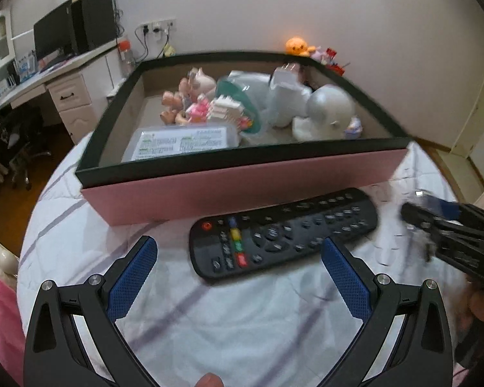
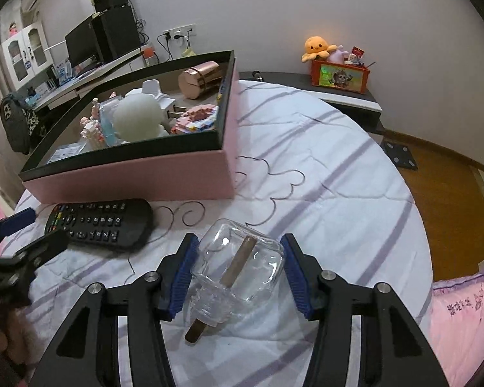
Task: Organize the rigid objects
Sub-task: 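Grasp the clear glass jar with the right tool while the left tool grasps the black remote, then lift the black remote with the left tool while the right tool lifts the glass jar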
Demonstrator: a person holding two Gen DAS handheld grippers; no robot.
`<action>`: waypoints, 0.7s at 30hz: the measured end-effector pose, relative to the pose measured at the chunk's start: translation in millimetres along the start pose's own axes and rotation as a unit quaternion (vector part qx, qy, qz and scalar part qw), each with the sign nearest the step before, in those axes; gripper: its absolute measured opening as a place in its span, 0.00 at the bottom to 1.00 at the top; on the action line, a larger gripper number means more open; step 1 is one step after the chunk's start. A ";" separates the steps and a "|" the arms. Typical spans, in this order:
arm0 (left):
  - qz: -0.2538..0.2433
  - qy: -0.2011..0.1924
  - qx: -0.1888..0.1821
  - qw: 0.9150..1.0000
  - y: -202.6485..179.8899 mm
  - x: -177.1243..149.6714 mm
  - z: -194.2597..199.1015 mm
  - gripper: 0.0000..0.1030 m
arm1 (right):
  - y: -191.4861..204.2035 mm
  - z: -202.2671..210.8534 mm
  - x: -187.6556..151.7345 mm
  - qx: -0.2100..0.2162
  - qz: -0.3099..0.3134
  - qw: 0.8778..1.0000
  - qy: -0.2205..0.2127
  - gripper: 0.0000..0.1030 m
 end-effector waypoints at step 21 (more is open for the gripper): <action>-0.089 0.028 -0.130 0.987 -27.1 4.0 -23.4 0.90 | -3.3 1.3 -1.9 0.005 -0.006 1.000 -0.001 0.52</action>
Point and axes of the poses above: each gripper's, at about its wrist camera, not at the fingertips, and z roughly against the way its jaws point, y to its left, x to its top, the point moved 3 cm from there along -z, roughly the way its jaws point, and after that the axes turned 15 degrees about -y, right-handed, at the moved point
